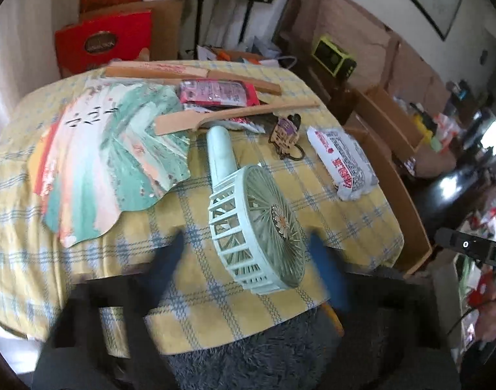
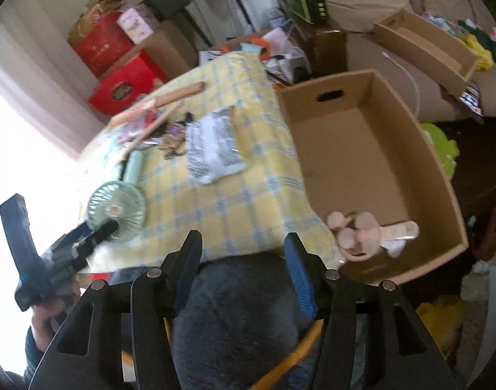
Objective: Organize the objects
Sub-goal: 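Grasp the mint-green fan by its head with the left gripper, then lift the green fan with the left gripper while the right gripper grasps its handle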
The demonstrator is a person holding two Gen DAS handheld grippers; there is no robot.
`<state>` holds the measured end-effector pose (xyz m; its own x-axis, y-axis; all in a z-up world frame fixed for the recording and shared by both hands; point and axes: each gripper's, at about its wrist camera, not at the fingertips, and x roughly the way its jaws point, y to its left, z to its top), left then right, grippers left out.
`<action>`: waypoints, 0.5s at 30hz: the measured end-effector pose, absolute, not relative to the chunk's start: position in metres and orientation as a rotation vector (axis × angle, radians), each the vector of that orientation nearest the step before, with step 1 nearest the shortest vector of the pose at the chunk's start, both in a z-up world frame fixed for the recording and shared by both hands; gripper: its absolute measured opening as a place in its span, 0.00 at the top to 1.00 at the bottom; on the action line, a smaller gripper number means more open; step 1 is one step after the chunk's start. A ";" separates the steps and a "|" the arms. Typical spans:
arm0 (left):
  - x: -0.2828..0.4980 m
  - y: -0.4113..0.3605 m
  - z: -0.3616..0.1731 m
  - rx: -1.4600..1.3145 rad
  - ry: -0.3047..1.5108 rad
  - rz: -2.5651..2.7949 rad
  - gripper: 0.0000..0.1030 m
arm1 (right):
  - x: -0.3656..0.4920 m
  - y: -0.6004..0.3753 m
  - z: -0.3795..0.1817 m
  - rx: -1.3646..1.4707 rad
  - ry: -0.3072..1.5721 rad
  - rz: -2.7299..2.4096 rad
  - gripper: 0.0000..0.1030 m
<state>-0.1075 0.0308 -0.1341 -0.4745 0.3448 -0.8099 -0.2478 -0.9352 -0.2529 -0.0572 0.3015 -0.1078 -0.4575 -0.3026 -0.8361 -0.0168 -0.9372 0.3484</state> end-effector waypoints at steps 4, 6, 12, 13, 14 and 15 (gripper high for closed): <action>-0.109 0.028 -0.132 -1.353 -0.113 2.360 0.67 | -0.054 0.315 -0.111 1.566 -0.500 -2.520 0.47; -0.107 0.023 -0.129 -1.332 -0.107 2.289 0.71 | -0.053 0.317 -0.109 1.595 -0.491 -2.533 0.46; -0.107 -0.004 -0.126 -1.370 -0.033 2.129 0.72 | -0.054 0.284 -0.070 1.466 -0.403 -2.490 0.46; -0.106 -0.007 -0.125 -1.379 -0.006 2.114 0.72 | -0.057 0.275 -0.065 1.443 -0.385 -2.476 0.45; -0.105 -0.008 -0.124 -1.387 0.020 2.098 0.72 | -0.063 0.264 -0.060 1.429 -0.349 -2.462 0.45; -0.106 -0.008 -0.123 -1.408 0.046 2.066 0.71 | -0.069 0.254 -0.057 1.431 -0.306 -2.462 0.45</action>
<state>-0.1056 -0.0078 -0.1235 -0.2306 0.4755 -0.8490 -0.5127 -0.8009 -0.3093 -0.0688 0.2545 -0.0571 -0.4720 -0.3400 -0.8134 0.1305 -0.9394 0.3170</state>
